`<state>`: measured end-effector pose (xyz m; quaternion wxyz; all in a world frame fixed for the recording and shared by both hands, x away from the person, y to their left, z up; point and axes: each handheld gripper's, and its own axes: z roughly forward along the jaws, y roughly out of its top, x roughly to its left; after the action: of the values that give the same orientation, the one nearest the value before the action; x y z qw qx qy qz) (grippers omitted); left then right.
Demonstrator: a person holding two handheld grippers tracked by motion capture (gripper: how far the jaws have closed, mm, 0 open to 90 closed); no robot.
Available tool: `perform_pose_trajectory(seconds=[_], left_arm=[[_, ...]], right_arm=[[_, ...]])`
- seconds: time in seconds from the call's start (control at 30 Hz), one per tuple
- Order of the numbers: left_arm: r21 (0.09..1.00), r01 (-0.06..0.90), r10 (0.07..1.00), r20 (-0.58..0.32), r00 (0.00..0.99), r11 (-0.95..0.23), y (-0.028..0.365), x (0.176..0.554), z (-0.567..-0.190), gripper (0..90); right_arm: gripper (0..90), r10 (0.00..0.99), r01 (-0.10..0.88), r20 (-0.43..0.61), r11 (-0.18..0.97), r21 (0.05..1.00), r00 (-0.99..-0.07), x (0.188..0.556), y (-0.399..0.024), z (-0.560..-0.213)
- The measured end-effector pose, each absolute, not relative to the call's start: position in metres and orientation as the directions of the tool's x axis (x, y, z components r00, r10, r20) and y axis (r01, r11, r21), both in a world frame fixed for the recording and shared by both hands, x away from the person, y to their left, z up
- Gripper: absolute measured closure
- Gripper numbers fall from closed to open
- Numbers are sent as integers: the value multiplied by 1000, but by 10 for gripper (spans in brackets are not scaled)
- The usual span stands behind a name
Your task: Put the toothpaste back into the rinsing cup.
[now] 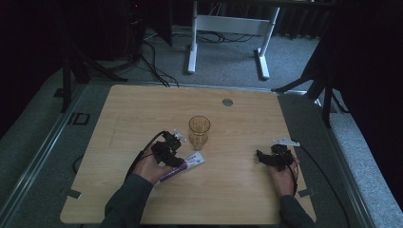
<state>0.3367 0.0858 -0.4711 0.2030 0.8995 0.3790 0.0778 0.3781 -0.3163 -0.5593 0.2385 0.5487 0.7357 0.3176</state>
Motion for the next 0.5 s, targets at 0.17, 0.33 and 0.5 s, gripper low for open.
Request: perform_pose_trajectory(seconds=[0.17, 0.33, 0.5], left_arm=[[408, 648, 705, -13, 709, -643, 82, 338, -474, 565], [394, 647, 699, -17, 715, -652, 79, 340, -478, 567], [376, 641, 687, -14, 726, -669, 76, 342, -480, 569]], right_arm=[[190, 959, 656, -2, 196, 729, -284, 378, -316, -559], [190, 959, 656, -2, 196, 729, -284, 378, -316, -559], [190, 959, 656, -3, 196, 729, -284, 378, -316, -559]])
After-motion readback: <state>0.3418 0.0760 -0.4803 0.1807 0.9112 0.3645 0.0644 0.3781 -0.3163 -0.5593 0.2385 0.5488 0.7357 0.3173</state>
